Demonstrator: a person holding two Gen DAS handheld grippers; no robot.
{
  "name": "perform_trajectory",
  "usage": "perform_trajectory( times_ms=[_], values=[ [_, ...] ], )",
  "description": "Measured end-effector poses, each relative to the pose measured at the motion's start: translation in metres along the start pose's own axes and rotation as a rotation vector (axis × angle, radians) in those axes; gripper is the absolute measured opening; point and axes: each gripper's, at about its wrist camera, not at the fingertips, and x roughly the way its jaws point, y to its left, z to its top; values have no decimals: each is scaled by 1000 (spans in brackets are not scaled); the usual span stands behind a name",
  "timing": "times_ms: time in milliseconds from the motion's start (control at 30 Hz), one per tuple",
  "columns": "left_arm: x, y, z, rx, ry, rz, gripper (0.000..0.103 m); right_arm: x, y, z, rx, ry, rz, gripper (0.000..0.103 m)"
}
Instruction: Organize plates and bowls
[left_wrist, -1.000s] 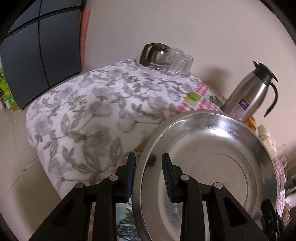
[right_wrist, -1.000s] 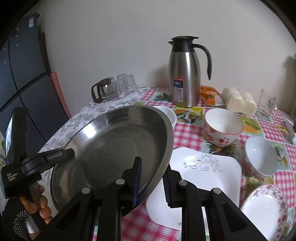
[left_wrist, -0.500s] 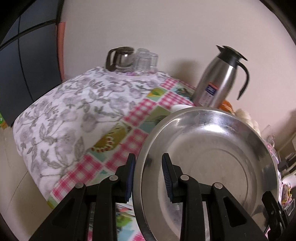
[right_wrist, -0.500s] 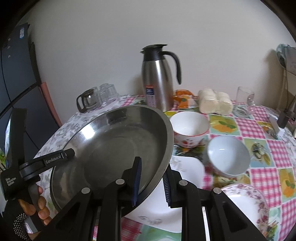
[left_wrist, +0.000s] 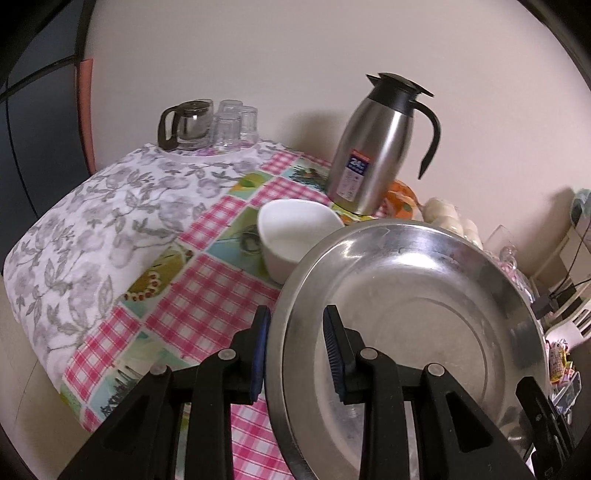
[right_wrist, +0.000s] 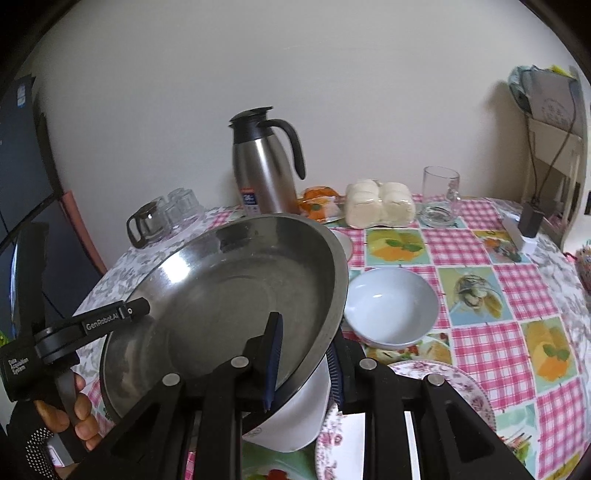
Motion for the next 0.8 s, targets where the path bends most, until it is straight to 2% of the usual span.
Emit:
perform_trajectory(
  times_ms=[133,333,800],
  values=[
    [1,-11,-1,15,7,-10,30,-3,-11,0,23,-3,-9,25],
    [6,-12,-3,11,32,-4,30,3,-19,-6,37,40,-22,26],
    [31,7,-16,-12,146,93,30,42,-4,-33,-28,199,-29,27]
  ],
)
